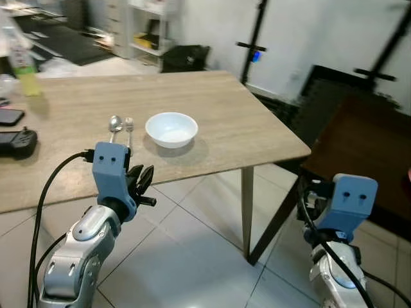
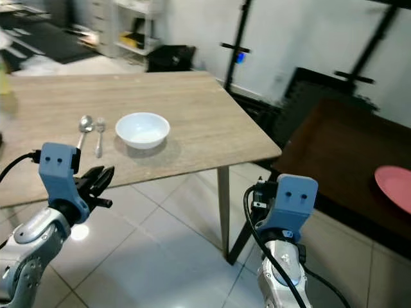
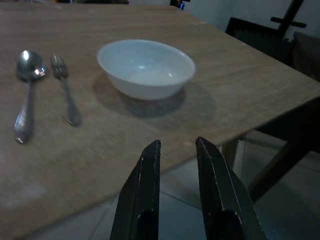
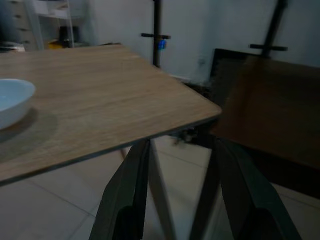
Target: Setting the table
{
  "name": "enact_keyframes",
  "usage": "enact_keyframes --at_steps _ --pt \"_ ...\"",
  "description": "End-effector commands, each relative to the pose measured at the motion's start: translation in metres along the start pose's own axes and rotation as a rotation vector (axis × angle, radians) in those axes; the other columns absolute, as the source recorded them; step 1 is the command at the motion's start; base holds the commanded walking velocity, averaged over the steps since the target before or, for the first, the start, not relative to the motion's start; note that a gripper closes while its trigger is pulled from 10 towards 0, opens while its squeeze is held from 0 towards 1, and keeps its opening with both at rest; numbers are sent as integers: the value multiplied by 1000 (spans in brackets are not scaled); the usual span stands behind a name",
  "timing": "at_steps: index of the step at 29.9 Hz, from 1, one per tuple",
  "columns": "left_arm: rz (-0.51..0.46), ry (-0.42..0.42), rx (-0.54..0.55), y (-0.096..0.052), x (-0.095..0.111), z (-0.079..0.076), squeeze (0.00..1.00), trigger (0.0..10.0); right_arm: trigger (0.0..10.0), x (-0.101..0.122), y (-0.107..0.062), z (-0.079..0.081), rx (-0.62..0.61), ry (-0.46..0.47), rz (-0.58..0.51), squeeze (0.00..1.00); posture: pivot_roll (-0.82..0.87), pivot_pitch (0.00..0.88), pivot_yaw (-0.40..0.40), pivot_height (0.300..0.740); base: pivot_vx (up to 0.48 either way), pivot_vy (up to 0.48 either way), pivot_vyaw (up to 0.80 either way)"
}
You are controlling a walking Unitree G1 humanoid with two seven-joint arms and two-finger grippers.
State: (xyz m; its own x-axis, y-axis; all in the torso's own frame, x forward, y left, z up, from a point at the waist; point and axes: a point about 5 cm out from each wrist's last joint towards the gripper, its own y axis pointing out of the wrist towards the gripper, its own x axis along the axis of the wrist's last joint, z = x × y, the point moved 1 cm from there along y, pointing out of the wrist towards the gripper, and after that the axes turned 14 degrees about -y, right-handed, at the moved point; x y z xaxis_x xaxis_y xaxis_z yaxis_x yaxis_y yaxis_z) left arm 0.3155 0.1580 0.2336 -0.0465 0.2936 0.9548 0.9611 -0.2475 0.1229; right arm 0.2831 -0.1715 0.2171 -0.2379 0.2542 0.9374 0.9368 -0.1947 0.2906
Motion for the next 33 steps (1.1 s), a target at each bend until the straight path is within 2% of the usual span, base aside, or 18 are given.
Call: enact_keyframes --at_steps 1,7,10,11,21,27,33 --pt "21 -1 -7 0 -6 -3 0 10000 10000 -7 -1 -7 -22 -20 30 0 78 74 -17 740 0 480 -800" --pt "22 -5 -8 1 -6 -3 0 10000 10000 -9 -1 -8 -30 -33 42 0 77 78 -15 740 0 480 -579" --pt "31 37 -16 2 -6 -5 0 10000 10000 -10 -1 -8 -33 -41 47 0 78 78 -15 740 0 0 0" --pt "37 14 -23 3 -7 -6 0 10000 10000 -11 -2 -8 -34 -44 50 0 79 79 -13 740 0 0 0" --pt "46 28 -56 3 -8 -12 0 10000 10000 -14 -2 -10 -50 -44 72 0 78 80 -8 740 0 0 0" --pt "50 19 -49 4 -9 -11 0 10000 10000 -16 -2 -10 -53 -39 82 0 78 81 -9 740 0 0 -722" --pt "57 18 -41 5 -10 -9 0 10000 10000 -16 -2 -11 -58 -30 87 0 77 81 -8 740 0 480 -800"
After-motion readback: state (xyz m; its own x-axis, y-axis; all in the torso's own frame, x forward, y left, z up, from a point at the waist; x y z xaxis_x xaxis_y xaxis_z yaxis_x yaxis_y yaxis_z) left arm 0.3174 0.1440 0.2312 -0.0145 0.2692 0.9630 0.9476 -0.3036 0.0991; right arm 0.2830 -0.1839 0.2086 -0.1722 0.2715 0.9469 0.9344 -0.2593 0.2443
